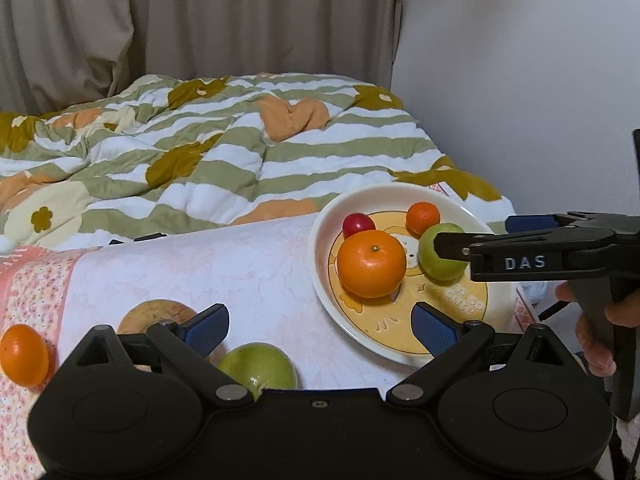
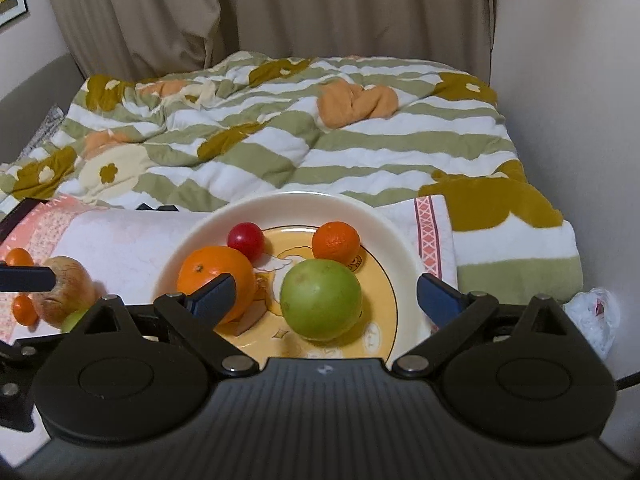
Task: Organize fruits
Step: 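Withdraw both tools from the bowl toward the remaining fruits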
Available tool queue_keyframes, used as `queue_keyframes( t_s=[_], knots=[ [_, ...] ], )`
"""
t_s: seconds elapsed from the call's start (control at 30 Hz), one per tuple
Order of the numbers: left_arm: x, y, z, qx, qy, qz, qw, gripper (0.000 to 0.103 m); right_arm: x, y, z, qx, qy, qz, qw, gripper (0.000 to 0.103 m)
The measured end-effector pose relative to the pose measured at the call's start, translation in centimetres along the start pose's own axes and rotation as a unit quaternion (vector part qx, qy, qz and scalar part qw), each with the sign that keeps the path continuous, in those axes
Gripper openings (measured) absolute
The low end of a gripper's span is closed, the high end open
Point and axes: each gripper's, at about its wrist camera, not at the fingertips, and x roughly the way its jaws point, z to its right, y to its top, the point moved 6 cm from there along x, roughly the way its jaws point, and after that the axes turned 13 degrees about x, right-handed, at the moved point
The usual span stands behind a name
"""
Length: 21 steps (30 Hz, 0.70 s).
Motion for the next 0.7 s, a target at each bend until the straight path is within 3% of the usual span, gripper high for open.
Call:
queue_keyframes(
  t_s=[0.37, 0.7],
  knots=[
    [-6.6, -0.1, 0.5, -0.014, 0.023, 0.057, 0.9980, 0.099, -8.0, 0.1, -1.6, -0.003, -0.005, 0.035, 0.999, 0.103],
    [-13.9, -2.7, -0.8, -0.029, 0.074, 0.091, 0.9926, 0.100, -14.6, -2.4, -4.2, -0.021, -0.004, 0.039, 0.999, 0.103]
  ],
)
